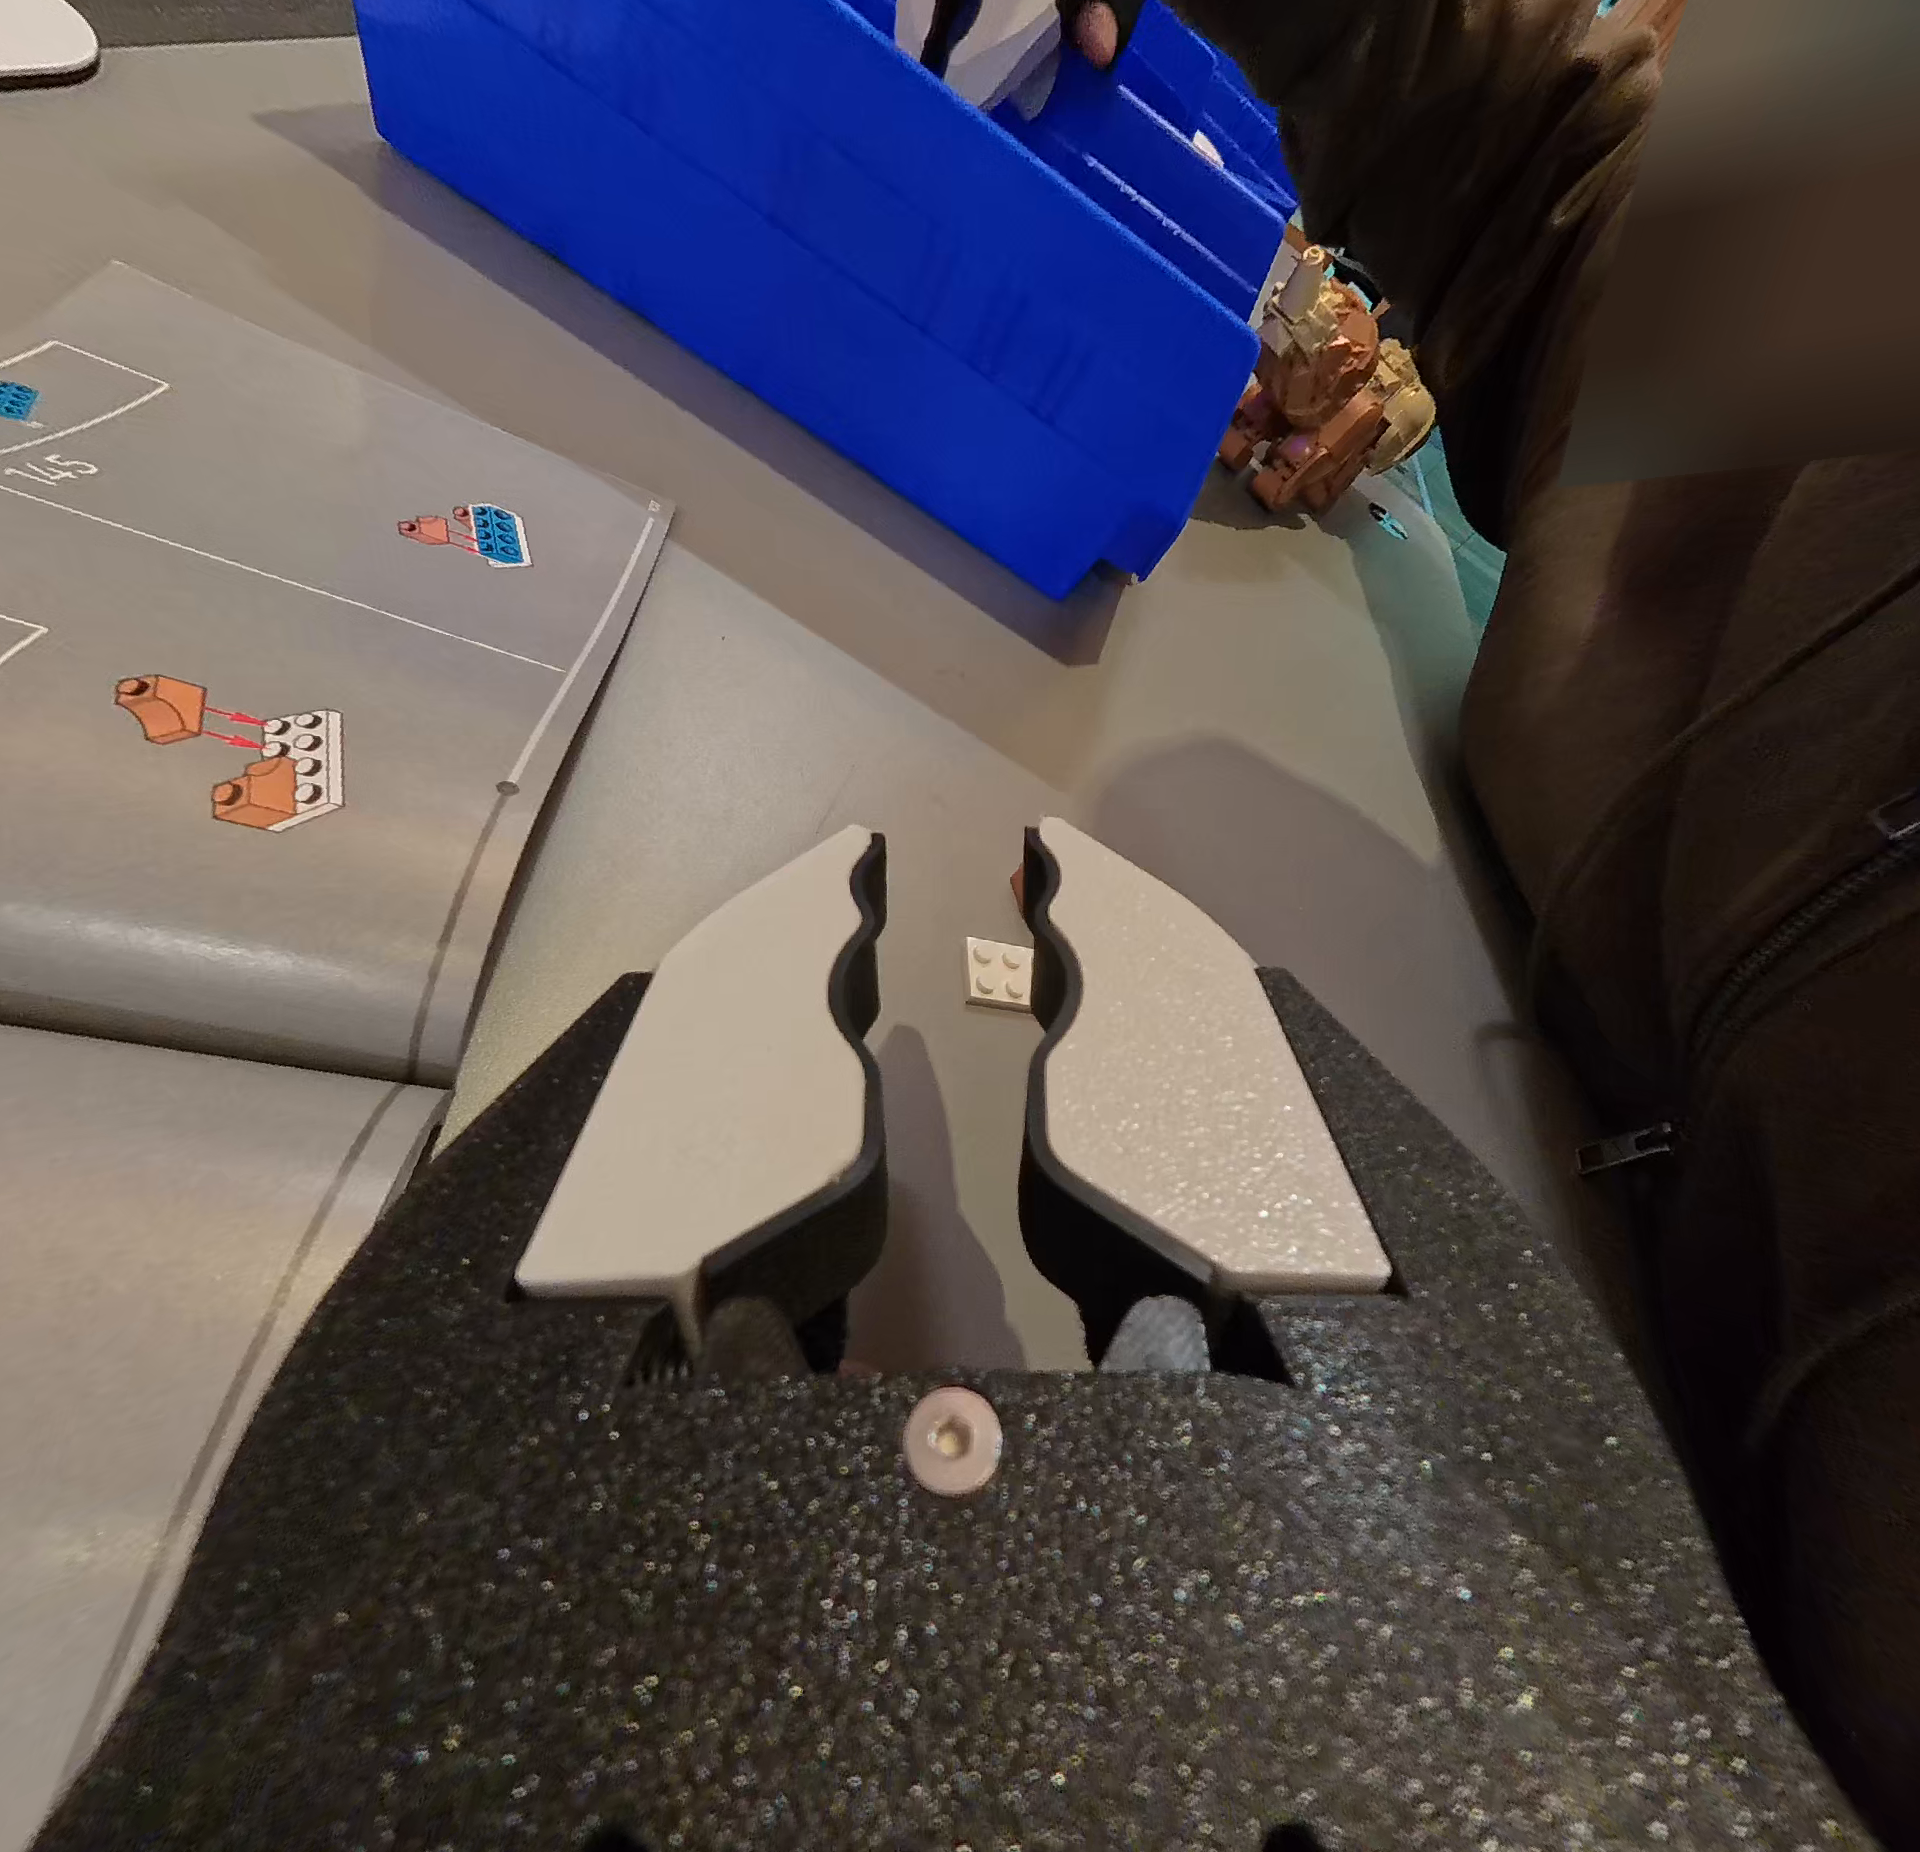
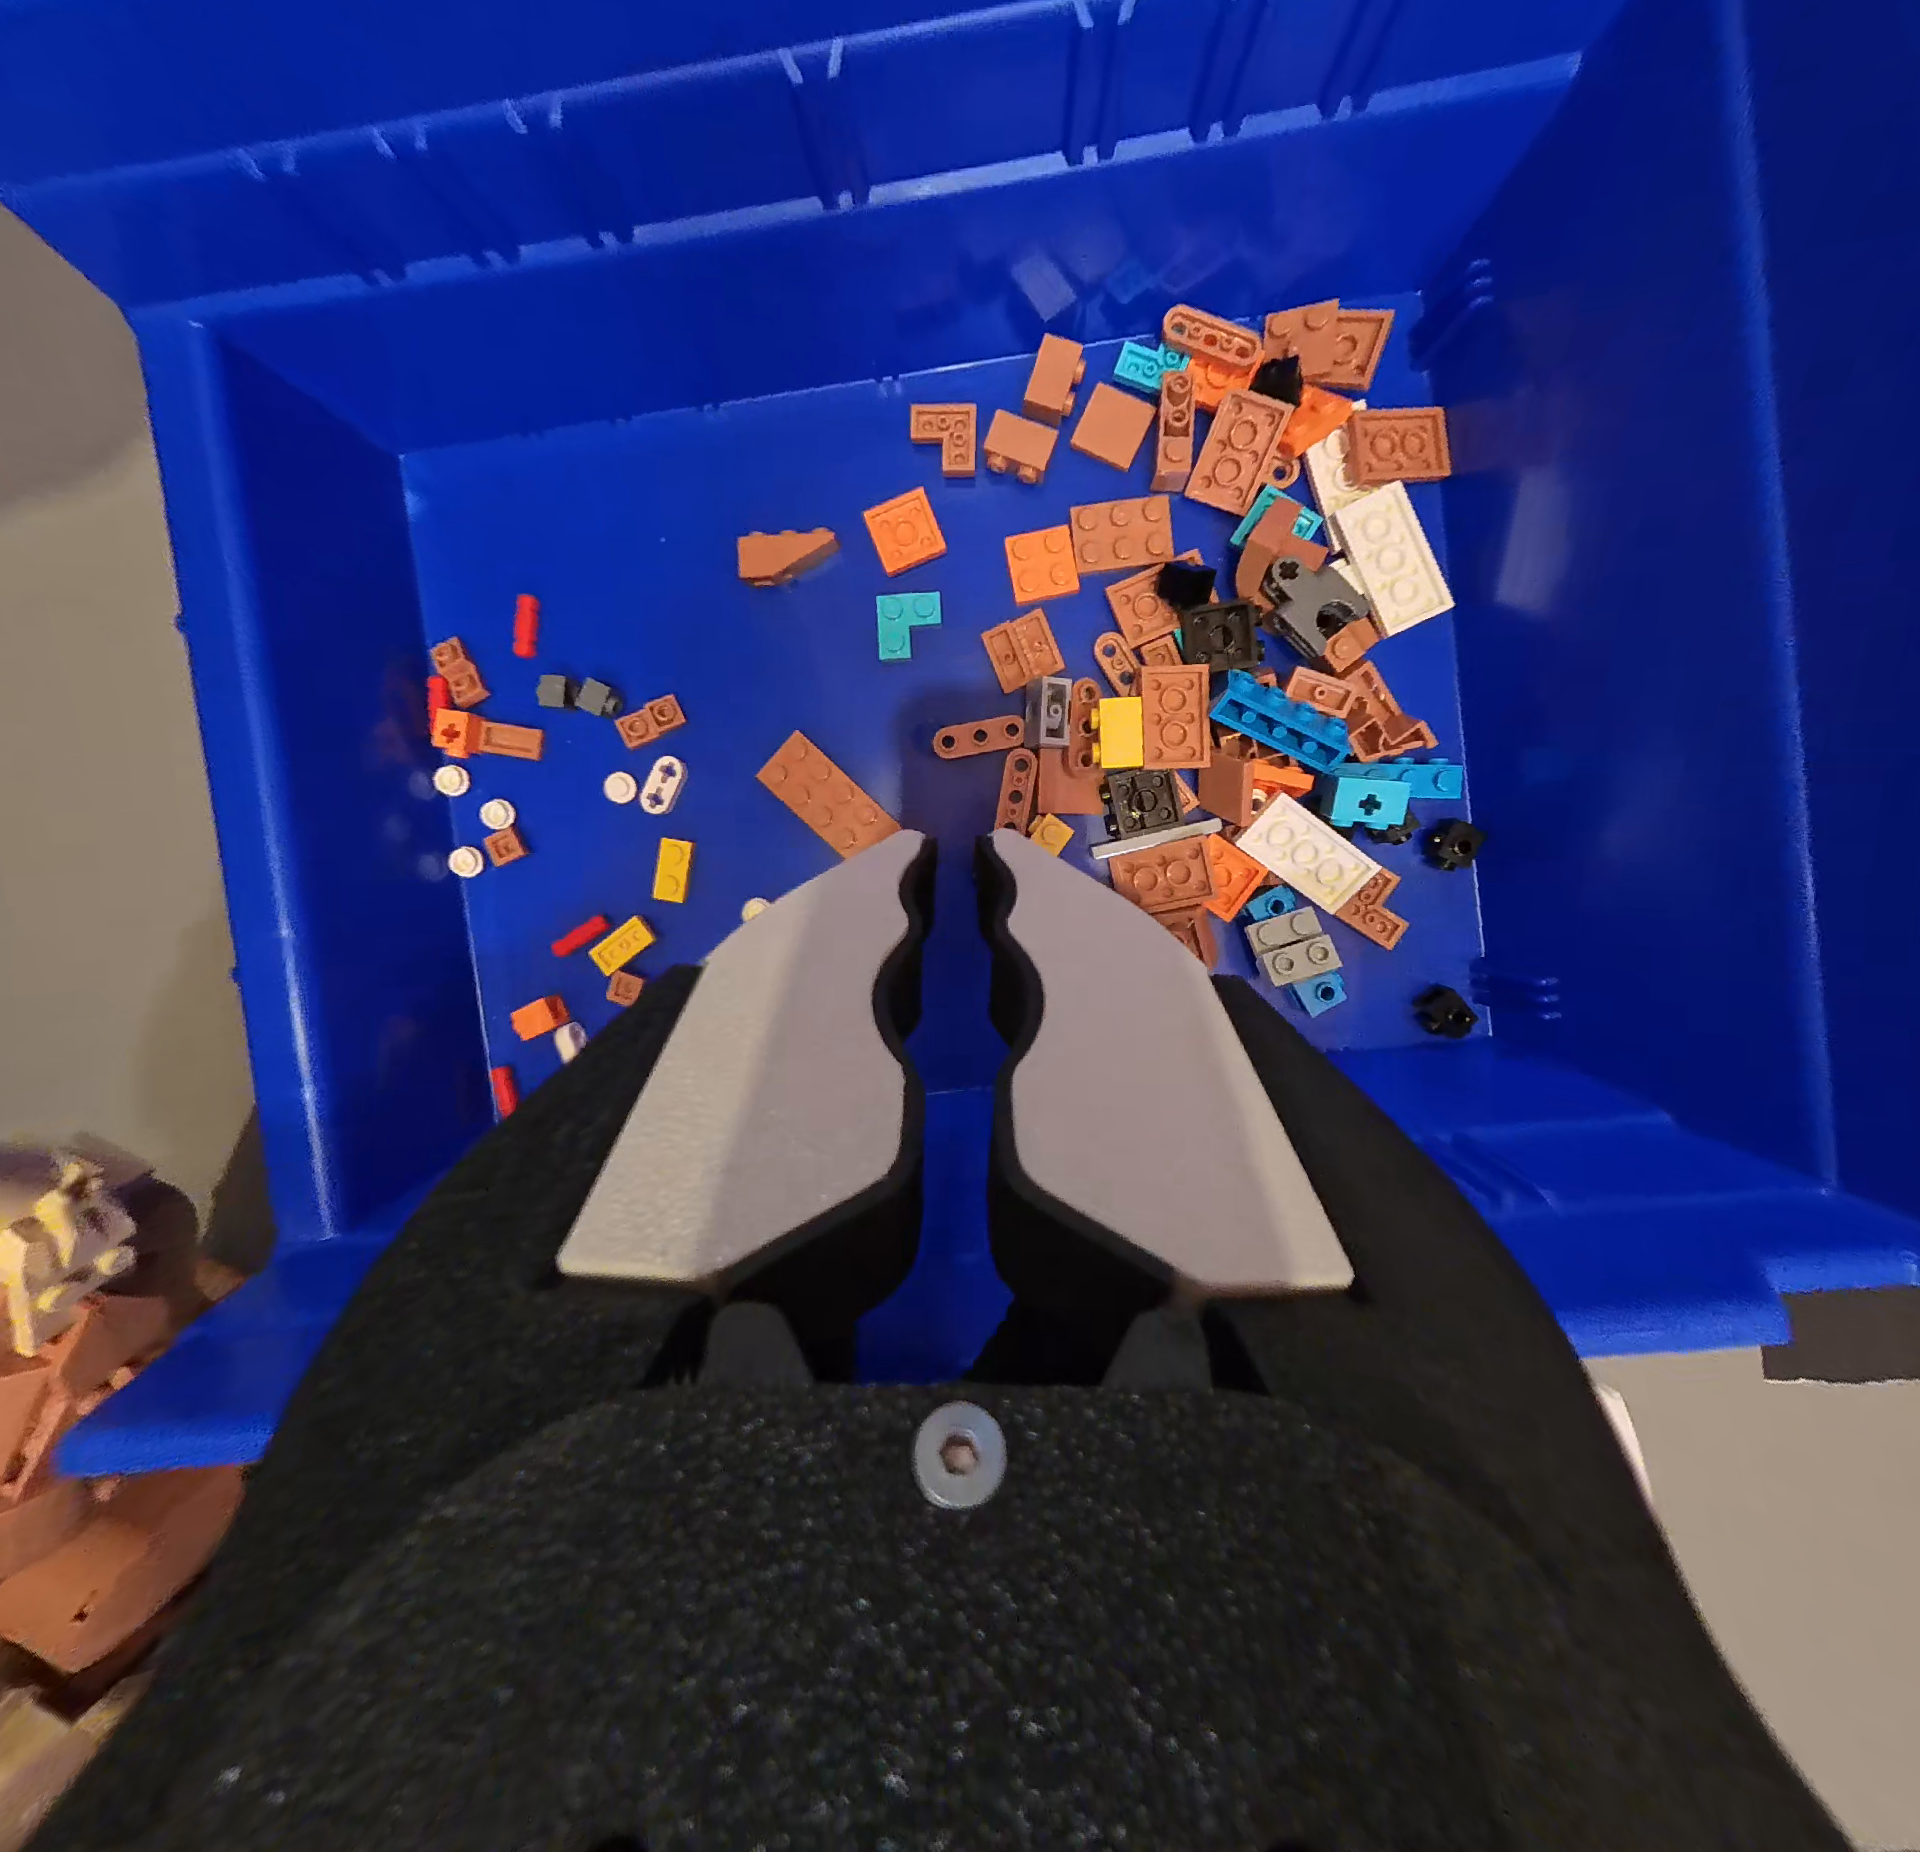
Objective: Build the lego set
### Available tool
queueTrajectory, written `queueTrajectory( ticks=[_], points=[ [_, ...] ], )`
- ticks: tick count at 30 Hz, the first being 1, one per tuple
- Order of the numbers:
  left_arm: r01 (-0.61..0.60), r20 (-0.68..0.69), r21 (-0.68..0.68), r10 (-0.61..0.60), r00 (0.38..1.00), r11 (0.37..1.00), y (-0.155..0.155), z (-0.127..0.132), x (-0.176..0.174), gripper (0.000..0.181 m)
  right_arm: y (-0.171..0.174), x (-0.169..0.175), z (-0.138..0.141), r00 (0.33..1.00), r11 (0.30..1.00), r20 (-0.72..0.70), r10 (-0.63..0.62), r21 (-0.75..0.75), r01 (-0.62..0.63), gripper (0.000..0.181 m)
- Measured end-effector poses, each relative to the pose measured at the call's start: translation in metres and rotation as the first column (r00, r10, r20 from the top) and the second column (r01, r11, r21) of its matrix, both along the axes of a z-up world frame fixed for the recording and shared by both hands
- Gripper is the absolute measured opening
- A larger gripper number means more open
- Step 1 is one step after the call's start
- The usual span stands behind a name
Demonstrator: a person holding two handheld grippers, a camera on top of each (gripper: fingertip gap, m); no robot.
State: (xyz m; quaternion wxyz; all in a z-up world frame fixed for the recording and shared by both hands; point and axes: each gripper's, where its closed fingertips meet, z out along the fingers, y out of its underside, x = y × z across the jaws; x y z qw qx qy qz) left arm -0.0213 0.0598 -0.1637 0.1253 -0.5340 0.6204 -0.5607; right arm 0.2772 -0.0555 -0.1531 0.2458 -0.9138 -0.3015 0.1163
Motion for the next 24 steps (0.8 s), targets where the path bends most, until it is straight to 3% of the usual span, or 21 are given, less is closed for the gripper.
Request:
queueTrajectory(
  ticks=[13,19,24],
  points=[
    [0.000,-0.002,0.003,0.000,1.000,1.000,0.000,0.000,0.000,0.025,0.002,-0.001,-0.001,0.997,0.999,-0.074,-0.023,0.043,0.026,0.007],
    [0.000,-0.002,0.006,0.000,1.000,1.000,0.000,-0.001,0.000,0.025,0.000,-0.004,-0.010,0.999,1.000,-0.033,0.003,0.021,-0.003,0.008],
    [0.001,-0.003,0.008,-0.001,1.000,1.000,-0.001,-0.001,0.000,0.025,0.003,-0.006,-0.003,0.993,0.999,-0.118,-0.022,0.043,0.028,0.006]
  ],
)
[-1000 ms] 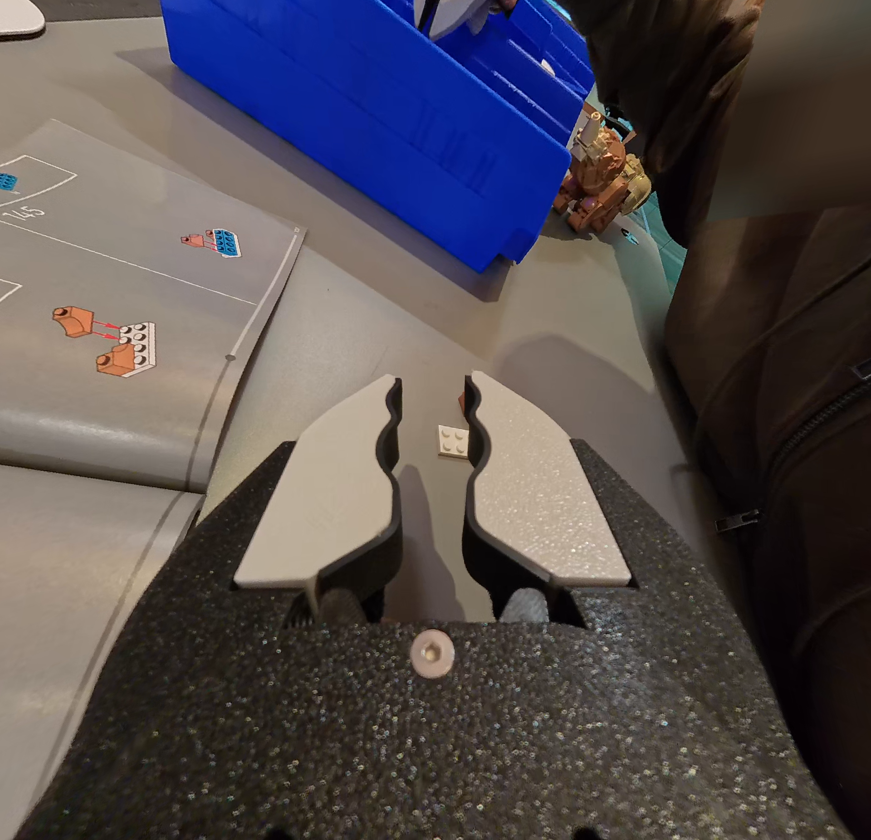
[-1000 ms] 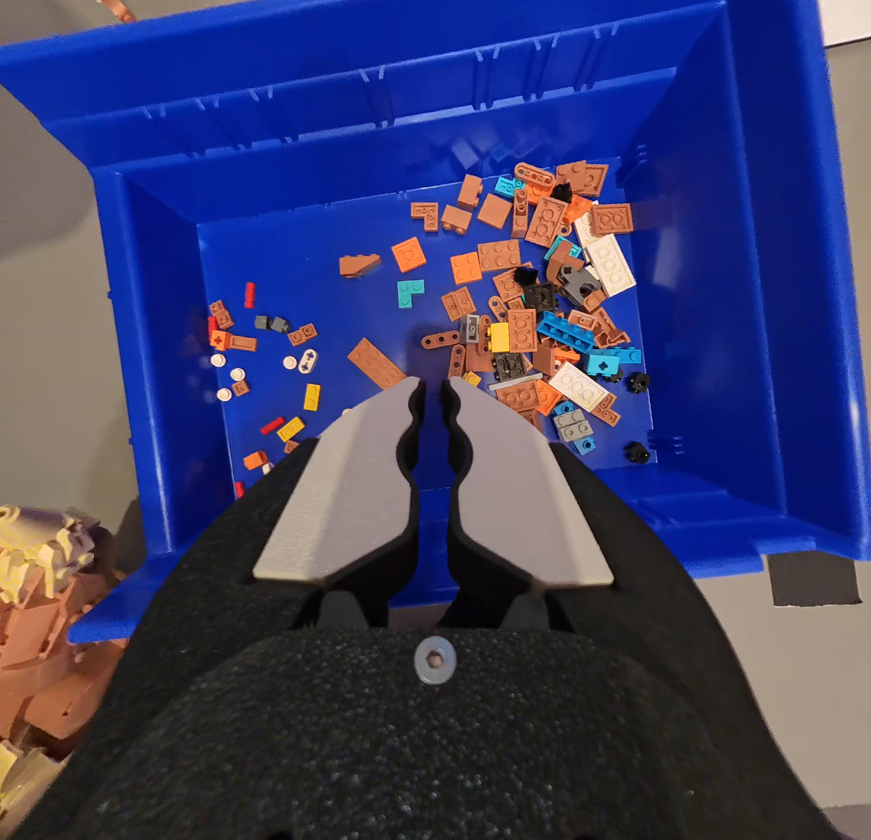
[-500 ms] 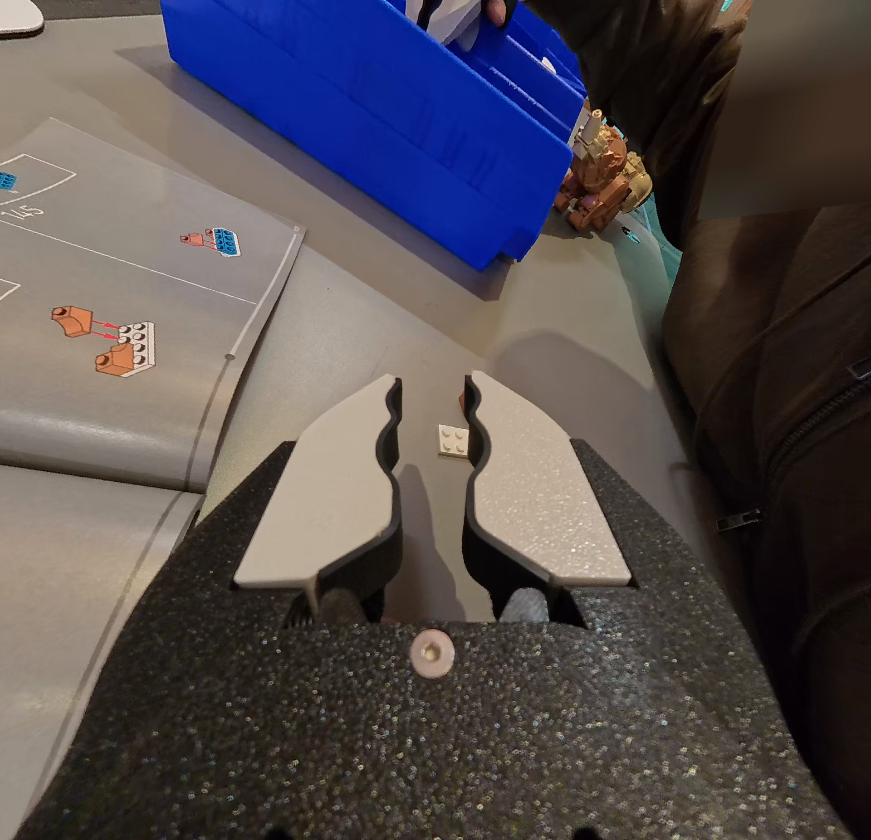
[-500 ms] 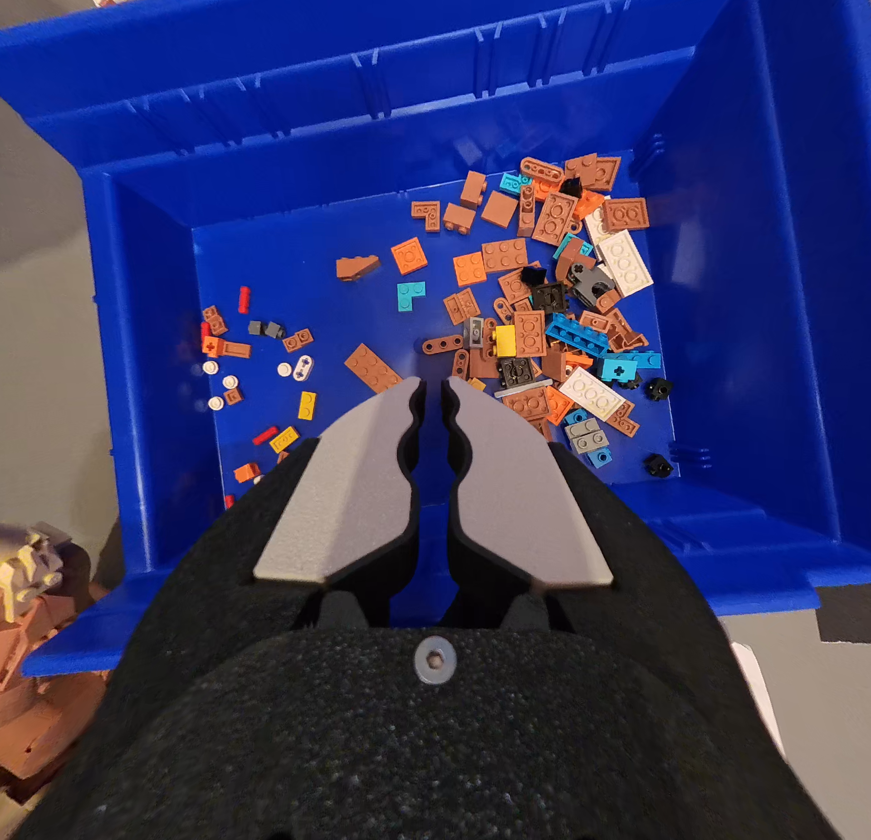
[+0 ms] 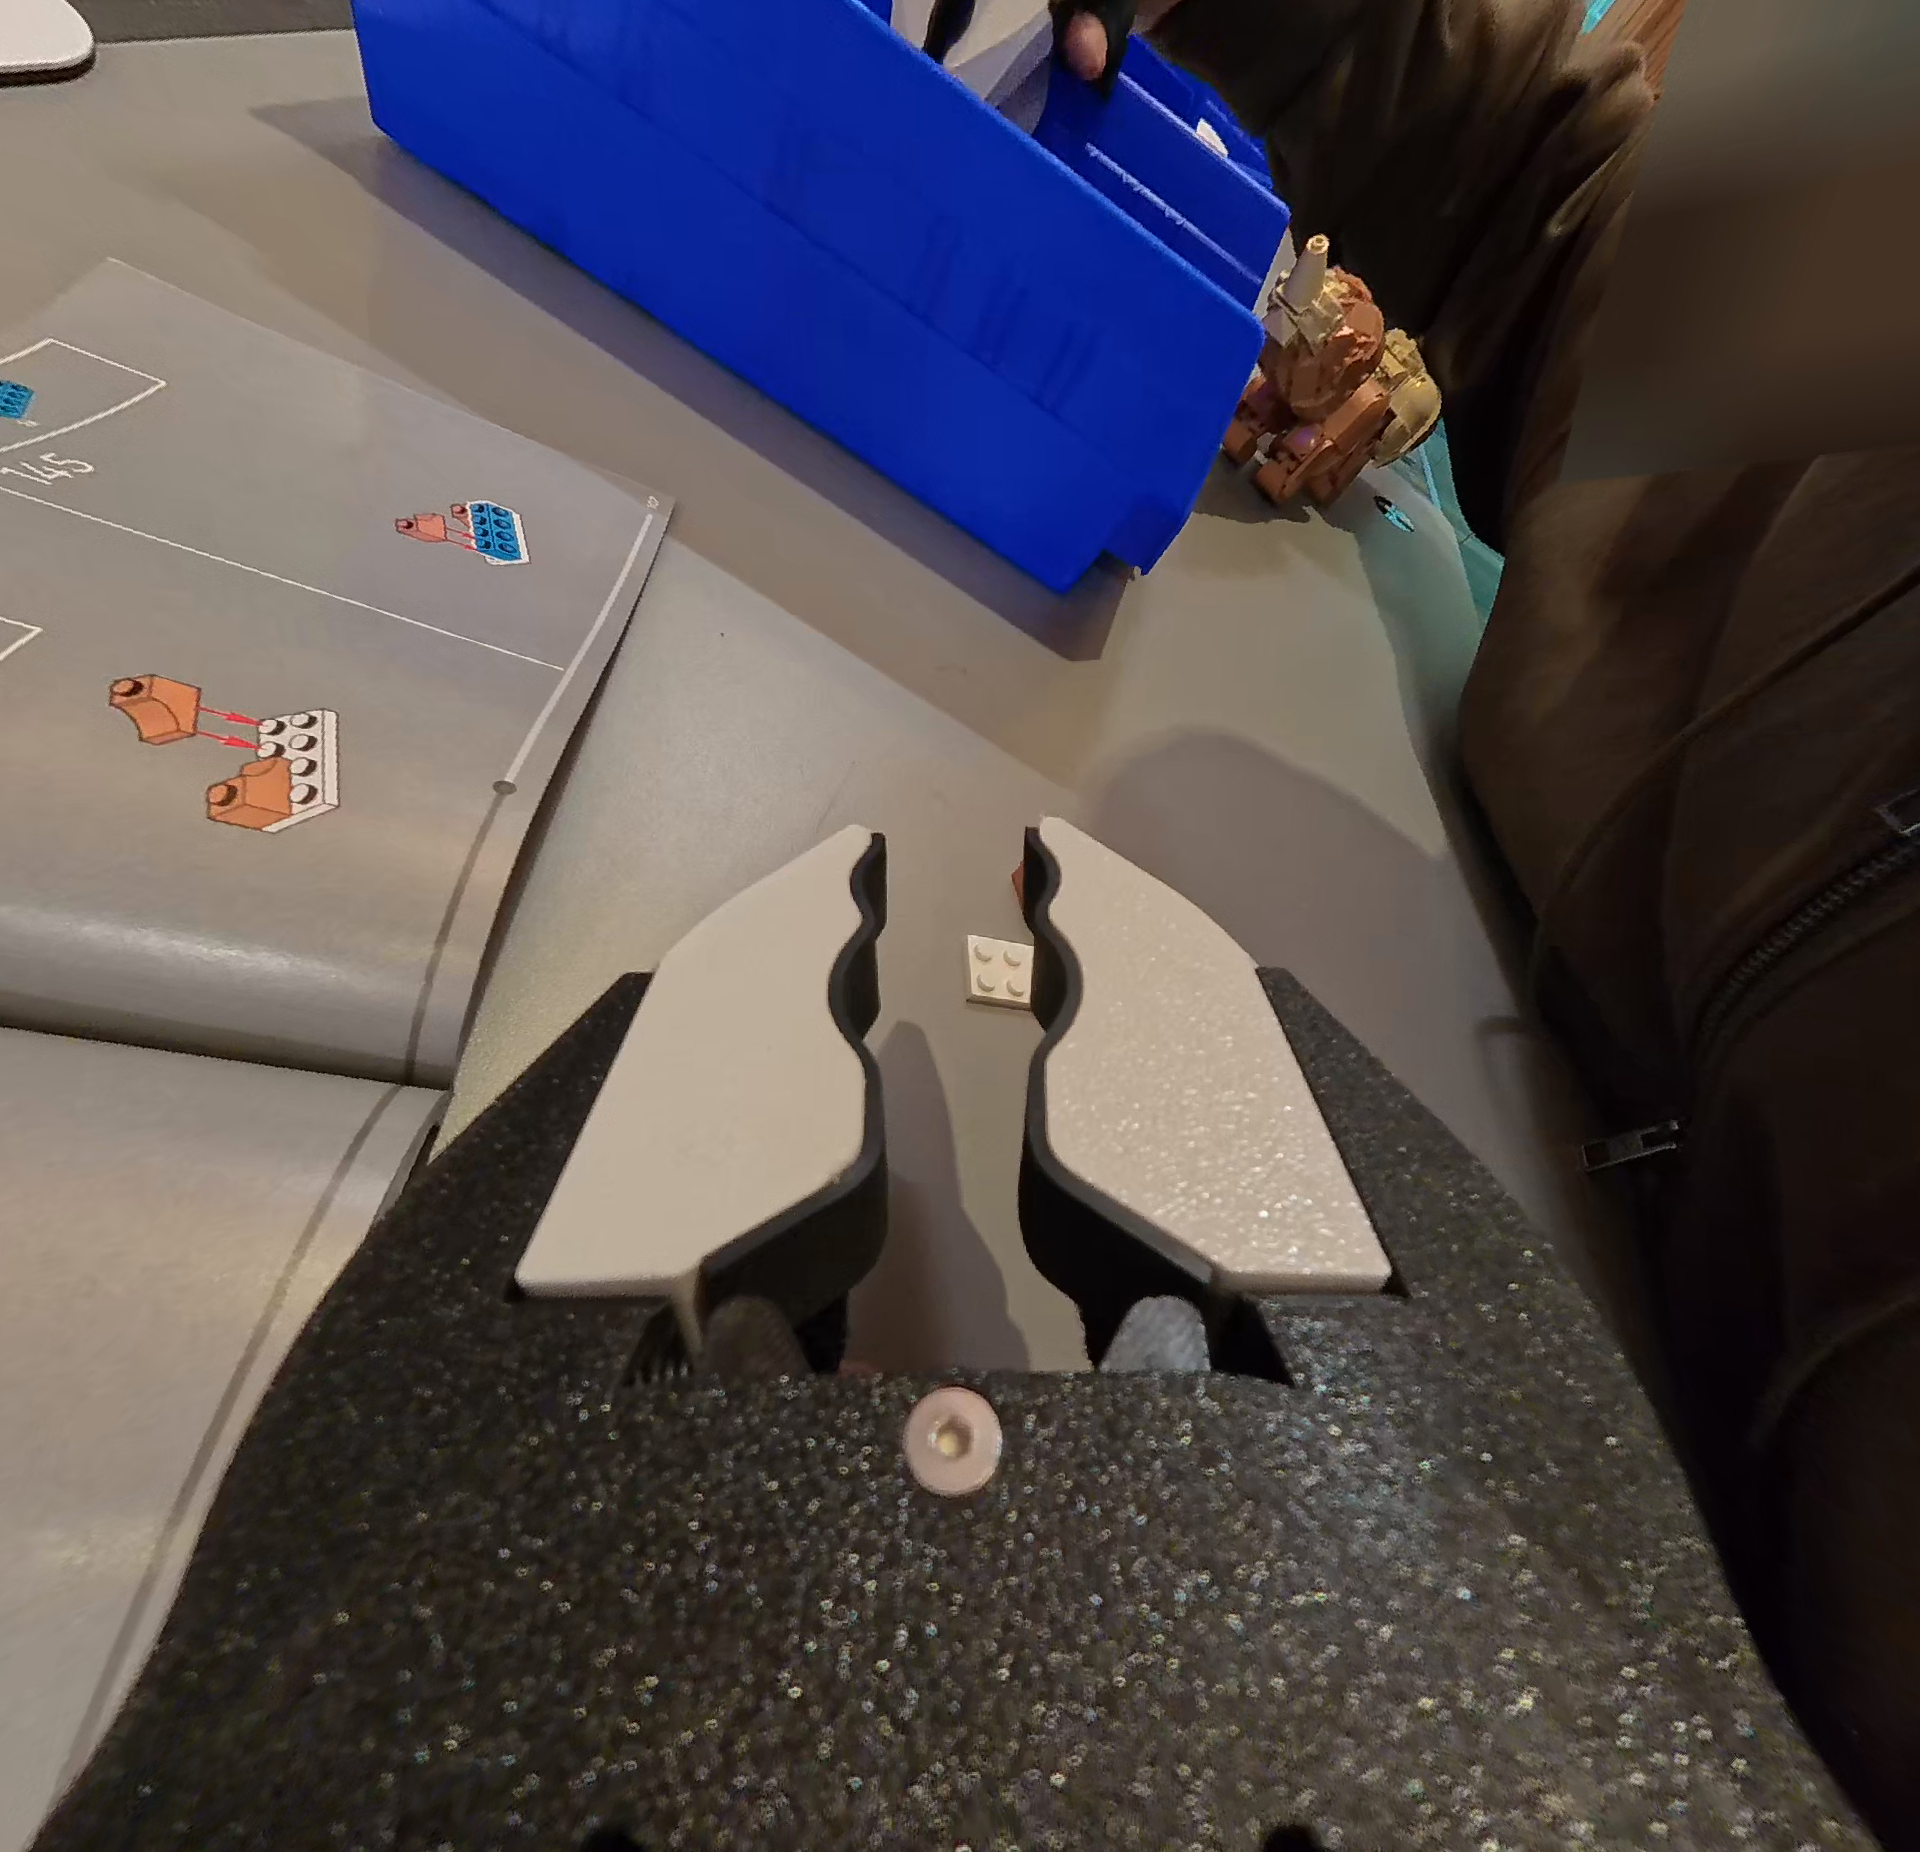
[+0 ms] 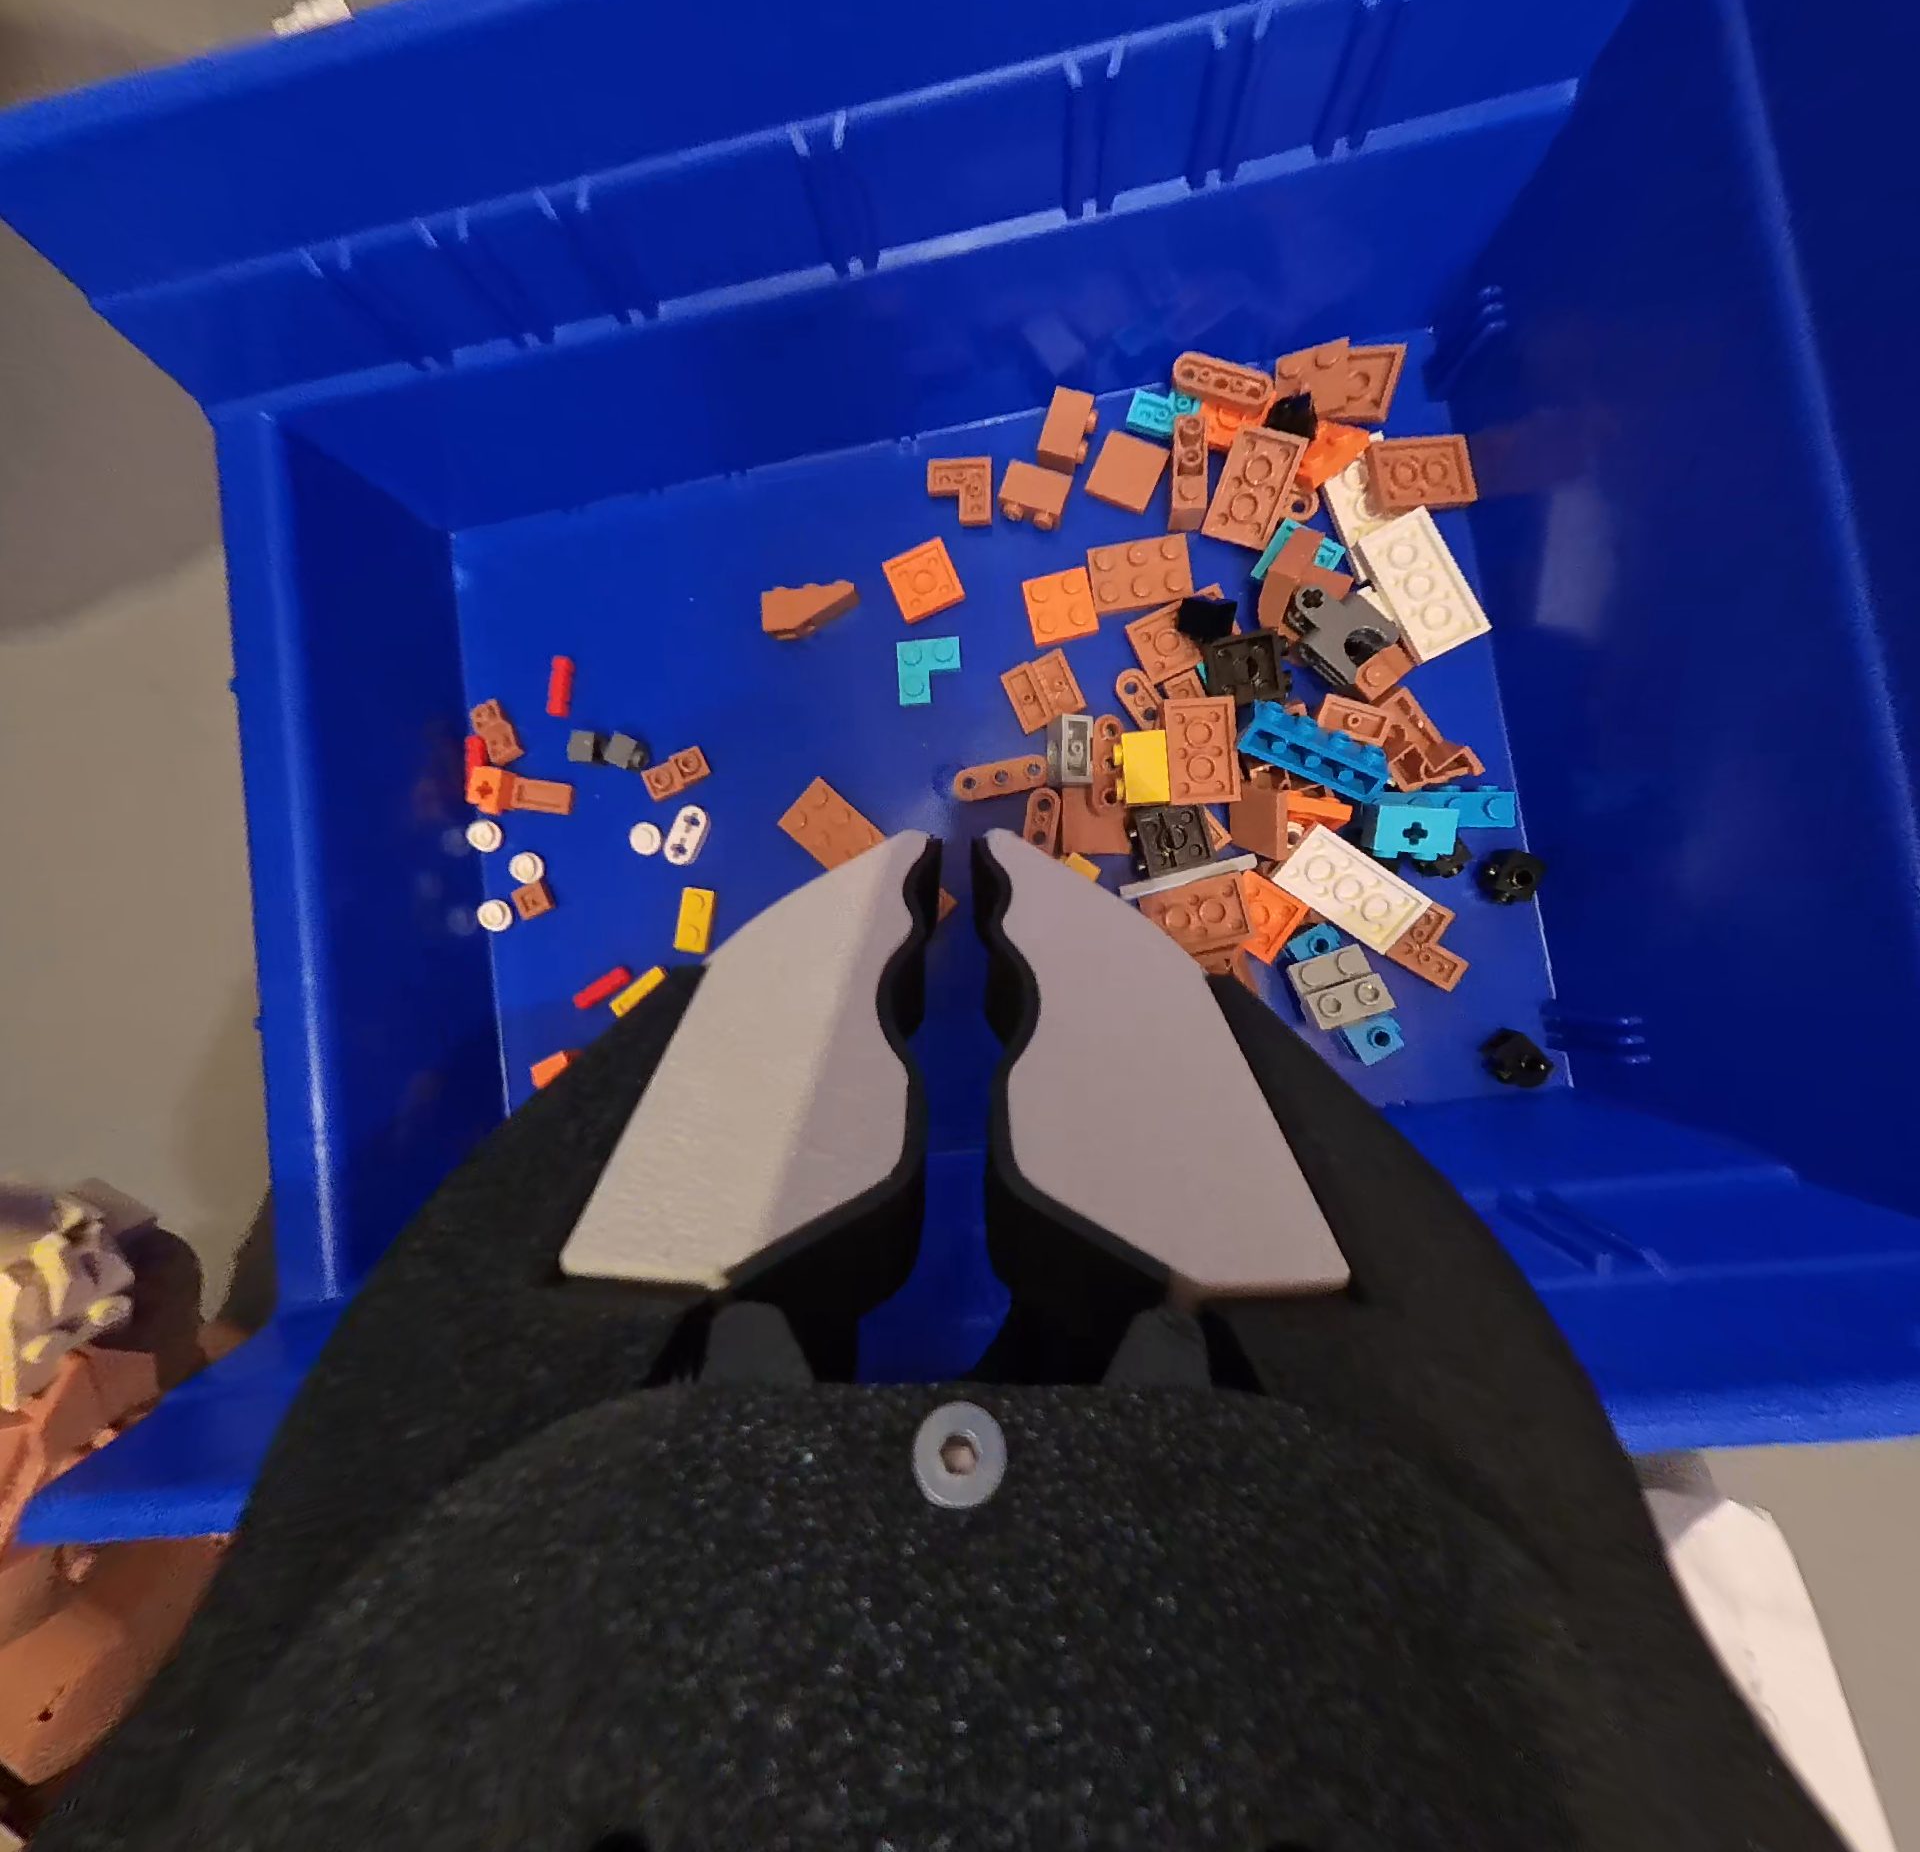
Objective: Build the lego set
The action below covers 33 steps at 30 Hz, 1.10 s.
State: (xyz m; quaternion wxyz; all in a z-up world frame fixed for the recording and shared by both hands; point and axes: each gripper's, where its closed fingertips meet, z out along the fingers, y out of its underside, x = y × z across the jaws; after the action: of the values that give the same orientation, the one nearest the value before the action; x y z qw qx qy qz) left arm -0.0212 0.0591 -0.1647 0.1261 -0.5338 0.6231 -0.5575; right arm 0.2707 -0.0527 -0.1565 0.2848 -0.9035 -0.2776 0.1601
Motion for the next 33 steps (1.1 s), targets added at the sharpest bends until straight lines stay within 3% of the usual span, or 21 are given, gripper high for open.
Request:
queueTrajectory(
  ticks=[6,33],
  points=[
    [0.000,-0.001,0.000,0.000,1.000,1.000,0.0001,-0.0001,0.0001,0.025,0.0024,-0.0020,0.0070,0.995,0.999,-0.098,-0.029,0.019,0.031,0.002],
    [0.003,-0.005,0.000,-0.003,1.000,1.000,-0.0003,-0.0006,0.0002,0.025,0.0046,0.0032,0.0015,0.998,0.998,-0.036,-0.060,0.011,0.060,0.002]
  ],
)
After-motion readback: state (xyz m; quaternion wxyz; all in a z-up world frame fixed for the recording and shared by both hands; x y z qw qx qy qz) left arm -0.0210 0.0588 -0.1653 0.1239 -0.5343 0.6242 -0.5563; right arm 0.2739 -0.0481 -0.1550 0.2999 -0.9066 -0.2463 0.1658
